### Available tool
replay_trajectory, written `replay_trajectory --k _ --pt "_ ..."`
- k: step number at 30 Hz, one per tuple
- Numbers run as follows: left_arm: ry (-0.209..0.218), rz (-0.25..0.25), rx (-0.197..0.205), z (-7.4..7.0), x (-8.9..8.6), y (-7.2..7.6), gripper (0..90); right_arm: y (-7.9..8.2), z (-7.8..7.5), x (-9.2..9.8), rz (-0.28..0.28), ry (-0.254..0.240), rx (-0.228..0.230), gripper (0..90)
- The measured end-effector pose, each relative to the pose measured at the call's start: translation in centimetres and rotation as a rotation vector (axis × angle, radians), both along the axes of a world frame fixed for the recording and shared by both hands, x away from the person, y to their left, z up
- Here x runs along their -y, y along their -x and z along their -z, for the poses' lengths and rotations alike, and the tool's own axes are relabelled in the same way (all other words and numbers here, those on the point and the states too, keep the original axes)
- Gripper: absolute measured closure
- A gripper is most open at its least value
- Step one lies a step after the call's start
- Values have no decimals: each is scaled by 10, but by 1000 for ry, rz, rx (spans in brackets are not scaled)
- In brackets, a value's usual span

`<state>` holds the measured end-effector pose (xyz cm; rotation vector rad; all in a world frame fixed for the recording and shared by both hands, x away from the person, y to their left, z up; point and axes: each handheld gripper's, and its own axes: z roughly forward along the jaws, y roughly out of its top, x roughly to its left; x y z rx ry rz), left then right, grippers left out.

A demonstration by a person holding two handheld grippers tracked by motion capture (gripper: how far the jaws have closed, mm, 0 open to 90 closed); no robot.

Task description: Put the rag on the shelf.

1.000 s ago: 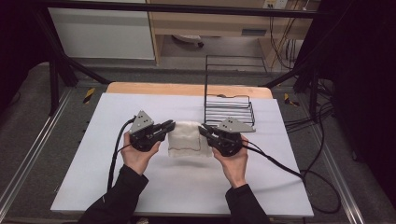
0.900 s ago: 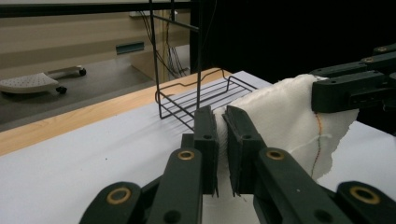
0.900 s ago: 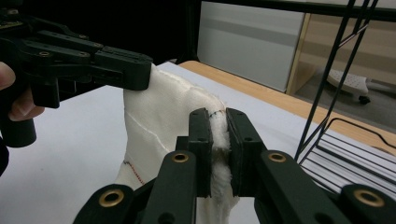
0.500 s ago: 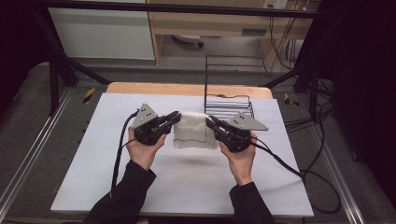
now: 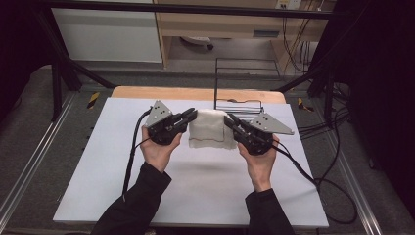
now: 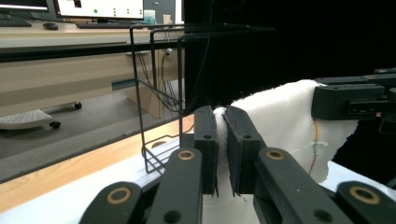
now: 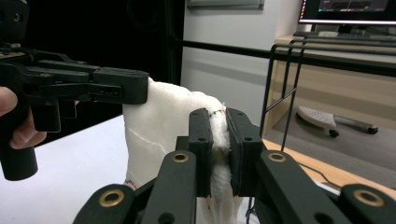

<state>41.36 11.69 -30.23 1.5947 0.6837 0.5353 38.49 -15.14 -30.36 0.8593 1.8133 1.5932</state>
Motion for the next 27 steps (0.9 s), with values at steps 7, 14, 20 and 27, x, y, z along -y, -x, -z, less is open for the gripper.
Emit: replay_trajectory --k 7,14,20,27 --pt "17 5 23 -14 10 -3 833 -2 -10 10 19 -19 29 816" --pt "20 13 41 -24 19 -7 833 -4 -22 18 38 -28 55 817" --pt "28 8 62 -37 25 -11 834 -9 -34 23 53 -21 77 817" --pt "42 8 91 -53 33 -15 834 -13 -47 29 70 -43 119 817"
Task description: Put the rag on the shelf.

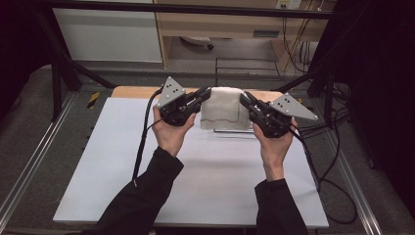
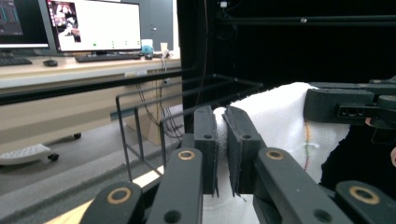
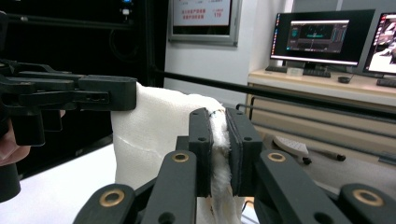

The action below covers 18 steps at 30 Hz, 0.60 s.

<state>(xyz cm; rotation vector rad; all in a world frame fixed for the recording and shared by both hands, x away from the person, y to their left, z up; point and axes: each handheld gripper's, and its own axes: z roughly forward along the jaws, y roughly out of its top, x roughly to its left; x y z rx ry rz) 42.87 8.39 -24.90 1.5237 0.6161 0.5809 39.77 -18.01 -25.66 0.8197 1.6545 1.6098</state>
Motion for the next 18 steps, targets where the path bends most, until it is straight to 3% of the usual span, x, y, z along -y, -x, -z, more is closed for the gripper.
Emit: replay_trajectory --k 18 --pt "51 4 38 -29 17 -18 835 -13 -35 13 44 -17 61 818"
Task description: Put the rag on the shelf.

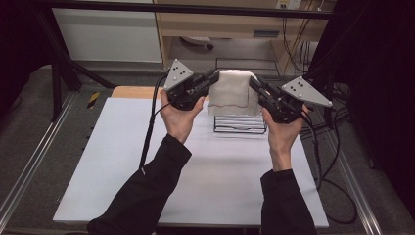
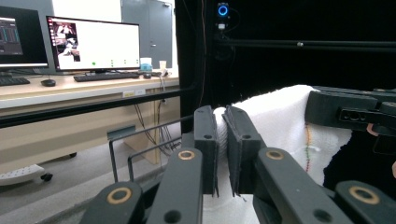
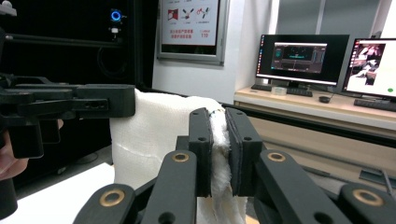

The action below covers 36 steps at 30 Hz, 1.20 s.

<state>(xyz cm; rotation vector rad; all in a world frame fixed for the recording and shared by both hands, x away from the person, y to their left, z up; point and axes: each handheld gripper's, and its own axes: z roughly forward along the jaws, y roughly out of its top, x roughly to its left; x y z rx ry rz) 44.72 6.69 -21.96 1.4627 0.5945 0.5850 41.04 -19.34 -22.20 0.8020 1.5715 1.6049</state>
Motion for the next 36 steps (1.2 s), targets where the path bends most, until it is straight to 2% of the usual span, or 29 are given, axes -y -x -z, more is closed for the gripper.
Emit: replay_trajectory --k 19,36 --pt "8 -9 13 -25 12 -23 836 -19 -25 6 31 4 22 819" --pt "23 -16 28 -47 24 -40 836 -36 -42 15 55 -12 45 819"
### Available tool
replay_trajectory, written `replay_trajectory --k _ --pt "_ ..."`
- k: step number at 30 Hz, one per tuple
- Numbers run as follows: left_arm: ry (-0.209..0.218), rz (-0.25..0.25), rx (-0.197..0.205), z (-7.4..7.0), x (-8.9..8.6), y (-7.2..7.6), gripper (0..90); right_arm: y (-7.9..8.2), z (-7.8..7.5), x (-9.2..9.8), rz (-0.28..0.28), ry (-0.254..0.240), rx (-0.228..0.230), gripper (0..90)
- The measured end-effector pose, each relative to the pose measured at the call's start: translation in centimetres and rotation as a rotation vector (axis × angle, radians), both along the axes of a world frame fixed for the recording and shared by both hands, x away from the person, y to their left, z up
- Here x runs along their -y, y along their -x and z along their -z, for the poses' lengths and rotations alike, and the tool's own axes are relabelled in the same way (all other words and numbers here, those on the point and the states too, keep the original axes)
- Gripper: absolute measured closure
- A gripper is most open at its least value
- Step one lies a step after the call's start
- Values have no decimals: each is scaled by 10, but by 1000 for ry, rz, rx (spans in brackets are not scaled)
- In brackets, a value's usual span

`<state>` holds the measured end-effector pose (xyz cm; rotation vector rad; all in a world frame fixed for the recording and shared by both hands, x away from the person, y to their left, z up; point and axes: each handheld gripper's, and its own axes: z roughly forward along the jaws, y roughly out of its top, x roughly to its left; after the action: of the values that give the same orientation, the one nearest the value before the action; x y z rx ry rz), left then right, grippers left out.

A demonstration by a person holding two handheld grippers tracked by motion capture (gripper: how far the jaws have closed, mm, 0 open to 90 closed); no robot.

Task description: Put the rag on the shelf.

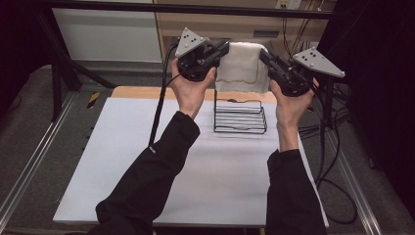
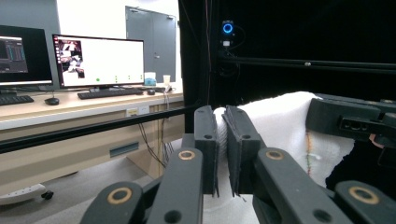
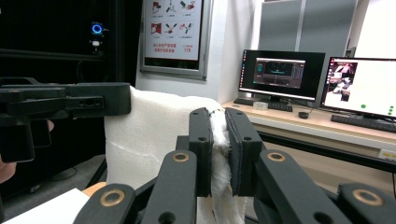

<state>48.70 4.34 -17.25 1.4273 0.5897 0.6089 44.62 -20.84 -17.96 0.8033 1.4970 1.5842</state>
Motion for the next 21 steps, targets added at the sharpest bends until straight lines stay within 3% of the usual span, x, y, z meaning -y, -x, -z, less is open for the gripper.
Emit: replay_trajectory --k 21 --pt "2 -25 25 -21 8 -25 836 -26 -23 5 18 0 11 819"
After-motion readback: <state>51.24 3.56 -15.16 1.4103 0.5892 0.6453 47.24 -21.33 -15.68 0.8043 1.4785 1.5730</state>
